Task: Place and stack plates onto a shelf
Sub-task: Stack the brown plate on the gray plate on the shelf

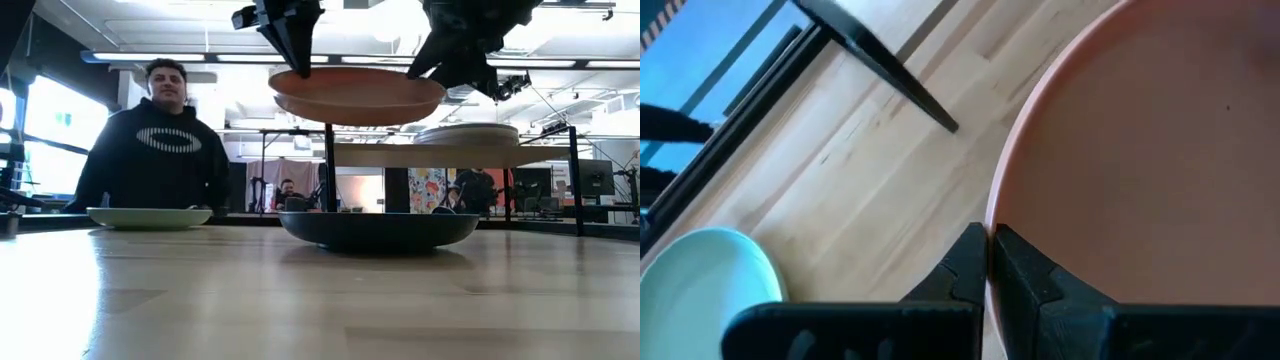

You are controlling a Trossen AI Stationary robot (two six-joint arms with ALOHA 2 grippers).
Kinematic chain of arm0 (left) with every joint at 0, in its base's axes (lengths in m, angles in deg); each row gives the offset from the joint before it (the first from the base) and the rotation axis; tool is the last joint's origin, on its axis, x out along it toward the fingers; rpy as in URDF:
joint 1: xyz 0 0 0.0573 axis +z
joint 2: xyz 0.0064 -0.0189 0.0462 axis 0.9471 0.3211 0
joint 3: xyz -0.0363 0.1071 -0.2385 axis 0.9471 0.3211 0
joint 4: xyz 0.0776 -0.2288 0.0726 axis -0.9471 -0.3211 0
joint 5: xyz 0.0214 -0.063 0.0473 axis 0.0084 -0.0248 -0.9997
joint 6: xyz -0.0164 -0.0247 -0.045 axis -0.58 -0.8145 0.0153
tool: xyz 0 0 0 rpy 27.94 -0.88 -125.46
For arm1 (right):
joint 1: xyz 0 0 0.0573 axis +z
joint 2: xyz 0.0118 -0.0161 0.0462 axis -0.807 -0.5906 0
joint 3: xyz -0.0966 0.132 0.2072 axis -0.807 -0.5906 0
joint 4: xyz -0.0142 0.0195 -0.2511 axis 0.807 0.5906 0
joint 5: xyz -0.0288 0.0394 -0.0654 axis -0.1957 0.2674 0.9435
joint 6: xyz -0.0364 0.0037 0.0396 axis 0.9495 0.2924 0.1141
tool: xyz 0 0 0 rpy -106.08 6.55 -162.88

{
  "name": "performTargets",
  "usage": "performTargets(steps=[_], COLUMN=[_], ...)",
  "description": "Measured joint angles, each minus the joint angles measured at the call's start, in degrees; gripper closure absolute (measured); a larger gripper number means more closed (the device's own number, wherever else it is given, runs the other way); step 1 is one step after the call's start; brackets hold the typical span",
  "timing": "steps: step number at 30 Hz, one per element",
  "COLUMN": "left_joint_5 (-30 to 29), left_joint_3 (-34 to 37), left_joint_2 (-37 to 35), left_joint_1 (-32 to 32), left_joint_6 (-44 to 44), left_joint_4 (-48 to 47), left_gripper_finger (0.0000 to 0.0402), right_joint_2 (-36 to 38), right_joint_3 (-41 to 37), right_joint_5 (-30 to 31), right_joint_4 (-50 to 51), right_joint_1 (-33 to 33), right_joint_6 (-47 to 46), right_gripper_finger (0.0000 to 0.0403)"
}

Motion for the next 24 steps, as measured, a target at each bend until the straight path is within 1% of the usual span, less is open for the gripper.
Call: performTargets(steps=[6, 9, 18, 24], left_joint_5=[0.0, 0.0, 0.7, 6.6], left_joint_3=[0.0, 0.0, 0.0, 0.0], left_joint_2=[0.0, 0.0, 0.0, 0.0], left_joint_1=[0.0, 0.0, 0.1, 2.2], left_joint_6=[1.9, 2.0, 2.0, 2.0], left_joint_4=[4.5, 5.0, 4.6, 4.9], left_gripper_finger=[0.0401, 0.0401, 0.0401, 0.0391], right_joint_2=[0.0, 0.0, 0.0, 0.0], right_joint_3=[0.0, 0.0, 0.0, 0.0], right_joint_5=[0.0, 0.0, -0.2, -1.0], right_joint_4=[0.1, 0.3, 0.9, 1.2], right_joint_1=[0.0, 0.0, 0.0, 0.0], right_joint_6=[-0.5, -1.6, -4.4, -7.9], right_gripper_finger=[0.0295, 0.031, 0.0392, 0.0392])
